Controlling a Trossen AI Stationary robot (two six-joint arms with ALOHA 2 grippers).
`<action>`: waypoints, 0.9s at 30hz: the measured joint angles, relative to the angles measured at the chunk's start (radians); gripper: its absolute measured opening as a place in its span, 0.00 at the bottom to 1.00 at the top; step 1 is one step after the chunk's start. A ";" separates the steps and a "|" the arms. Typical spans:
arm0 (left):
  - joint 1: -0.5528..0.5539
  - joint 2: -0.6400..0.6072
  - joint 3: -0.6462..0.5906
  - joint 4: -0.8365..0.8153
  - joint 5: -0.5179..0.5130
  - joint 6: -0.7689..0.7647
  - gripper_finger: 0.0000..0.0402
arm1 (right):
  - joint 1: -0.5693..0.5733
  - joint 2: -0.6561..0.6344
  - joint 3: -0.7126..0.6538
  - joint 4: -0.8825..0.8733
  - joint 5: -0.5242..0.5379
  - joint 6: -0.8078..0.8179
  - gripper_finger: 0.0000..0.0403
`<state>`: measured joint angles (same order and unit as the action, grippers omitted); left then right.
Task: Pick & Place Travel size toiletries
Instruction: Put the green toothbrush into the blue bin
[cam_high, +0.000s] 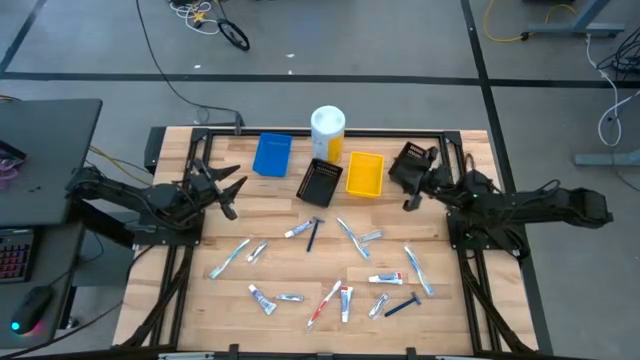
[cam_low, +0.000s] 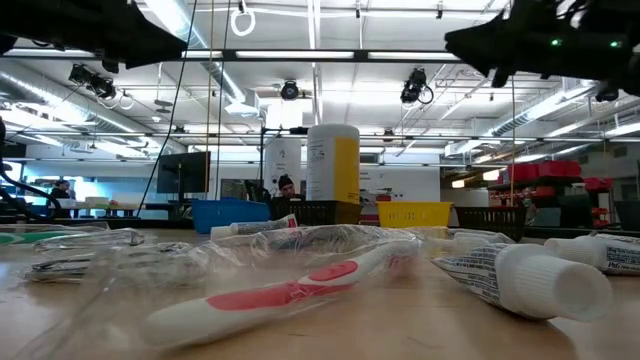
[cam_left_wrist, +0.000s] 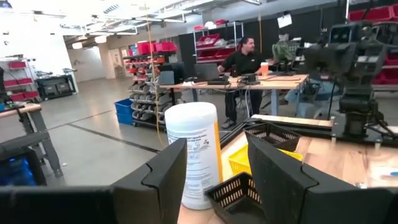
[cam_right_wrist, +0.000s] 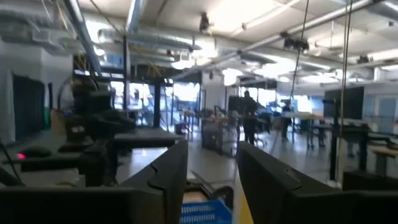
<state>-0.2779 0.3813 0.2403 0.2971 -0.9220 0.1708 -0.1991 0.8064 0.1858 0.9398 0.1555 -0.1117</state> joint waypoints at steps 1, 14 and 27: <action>0.000 0.000 0.000 0.001 0.011 -0.023 0.45 | -0.004 0.032 0.013 0.000 0.000 0.012 0.39; 0.000 0.070 0.001 -0.032 0.105 -0.117 0.45 | -0.026 0.436 0.170 0.009 0.011 0.072 0.41; 0.000 0.344 0.100 -0.211 0.236 -0.493 0.45 | -0.043 0.503 0.205 0.007 0.113 0.081 0.41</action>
<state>-0.2779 0.7254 0.3401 0.0862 -0.6862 -0.3224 -0.2420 1.3090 0.3908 0.9464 0.2687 -0.0303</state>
